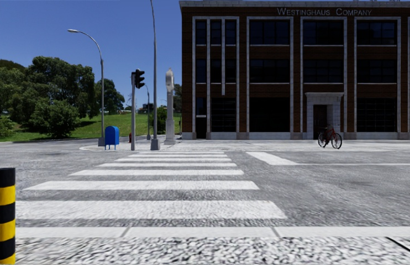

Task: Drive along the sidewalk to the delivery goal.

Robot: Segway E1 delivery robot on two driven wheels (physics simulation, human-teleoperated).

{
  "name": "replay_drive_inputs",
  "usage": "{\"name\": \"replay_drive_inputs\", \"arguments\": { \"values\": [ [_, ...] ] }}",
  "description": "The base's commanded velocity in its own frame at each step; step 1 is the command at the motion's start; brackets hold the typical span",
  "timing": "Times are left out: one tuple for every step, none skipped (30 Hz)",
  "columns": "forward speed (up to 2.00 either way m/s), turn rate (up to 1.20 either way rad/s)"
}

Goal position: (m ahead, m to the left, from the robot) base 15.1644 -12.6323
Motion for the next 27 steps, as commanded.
{"name": "replay_drive_inputs", "arguments": {
  "values": [
    [2.0, 0.0],
    [2.0, 0.0],
    [2.0, 0.0],
    [2.0, 0.0],
    [2.0, 0.0],
    [2.0, 0.0],
    [2.0, 0.0],
    [2.0, 0.0],
    [2.0, 0.0],
    [2.0, 0.0],
    [2.0, 0.0],
    [2.0, 0.0],
    [2.0, 0.0],
    [2.0, 0.0],
    [2.0, 0.0],
    [2.0, 0.0],
    [2.0, 0.0],
    [2.0, 0.0],
    [2.0, 0.0],
    [2.0, 0.0],
    [2.0, 0.0],
    [2.0, 0.0],
    [2.0, 0.0],
    [2.0, 0.0],
    [2.0, 0.0],
    [2.0, 0.0],
    [2.0, 0.0]
  ]
}}
